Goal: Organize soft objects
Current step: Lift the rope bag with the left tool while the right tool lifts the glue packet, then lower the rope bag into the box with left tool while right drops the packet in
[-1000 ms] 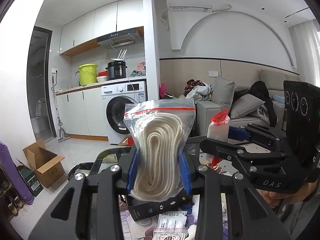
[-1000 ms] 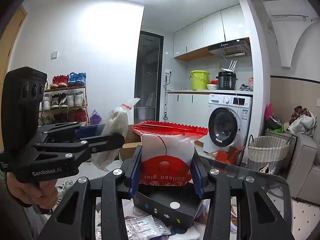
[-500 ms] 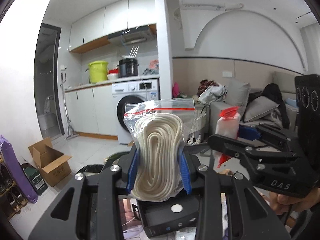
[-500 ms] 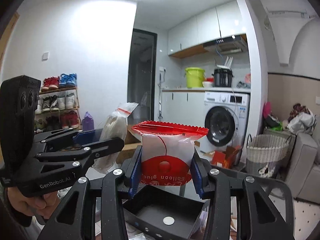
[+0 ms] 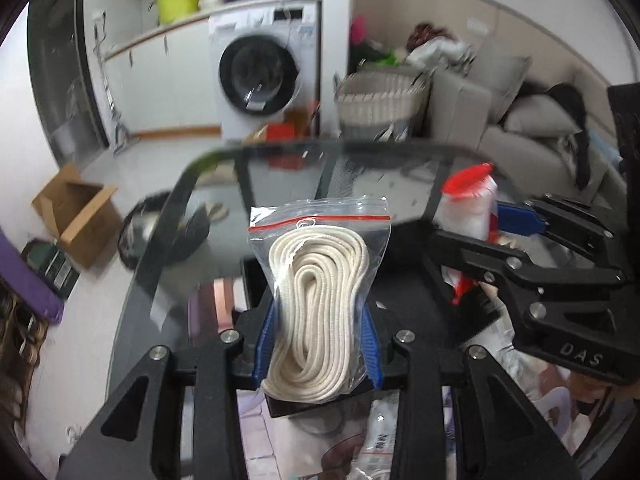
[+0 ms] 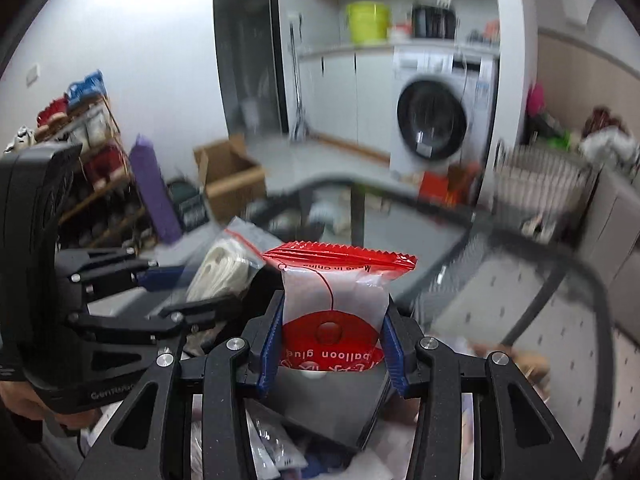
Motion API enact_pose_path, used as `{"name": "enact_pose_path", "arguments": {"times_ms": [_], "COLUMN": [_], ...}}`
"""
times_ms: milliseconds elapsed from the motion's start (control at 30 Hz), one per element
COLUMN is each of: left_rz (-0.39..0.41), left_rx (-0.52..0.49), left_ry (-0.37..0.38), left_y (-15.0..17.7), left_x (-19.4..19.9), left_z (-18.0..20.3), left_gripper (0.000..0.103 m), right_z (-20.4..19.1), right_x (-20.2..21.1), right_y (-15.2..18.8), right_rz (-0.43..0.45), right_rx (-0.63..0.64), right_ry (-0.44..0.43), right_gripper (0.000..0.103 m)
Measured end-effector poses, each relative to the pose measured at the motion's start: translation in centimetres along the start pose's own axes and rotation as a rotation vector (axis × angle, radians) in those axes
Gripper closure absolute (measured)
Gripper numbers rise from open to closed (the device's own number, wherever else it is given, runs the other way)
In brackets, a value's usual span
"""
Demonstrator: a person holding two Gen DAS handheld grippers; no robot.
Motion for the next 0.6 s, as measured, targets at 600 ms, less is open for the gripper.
{"name": "enact_pose_path", "arguments": {"times_ms": [600], "left_rz": [-0.081], "left_rx": [0.032], "left_ry": [0.031], "left_y": [0.3], "left_x": [-0.9], "left_z": [0.5], "left_gripper": [0.062], "right_z": [-1.7], "right_x": [-5.2], "right_y": [5.7], "right_rz": [-0.231], "right_rx": [0.073], "right_ry": [-0.027], "right_gripper": [0.054]}}
Point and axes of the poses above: each gripper's, at about its wrist camera, not at the fingertips, and x roughly against the way its jaws point, z to its right, y to its underside, the point moved 5 cm from there along -x, roughly the way its jaws point, and after that the axes turned 13 degrees about y, right-handed, at the moved point
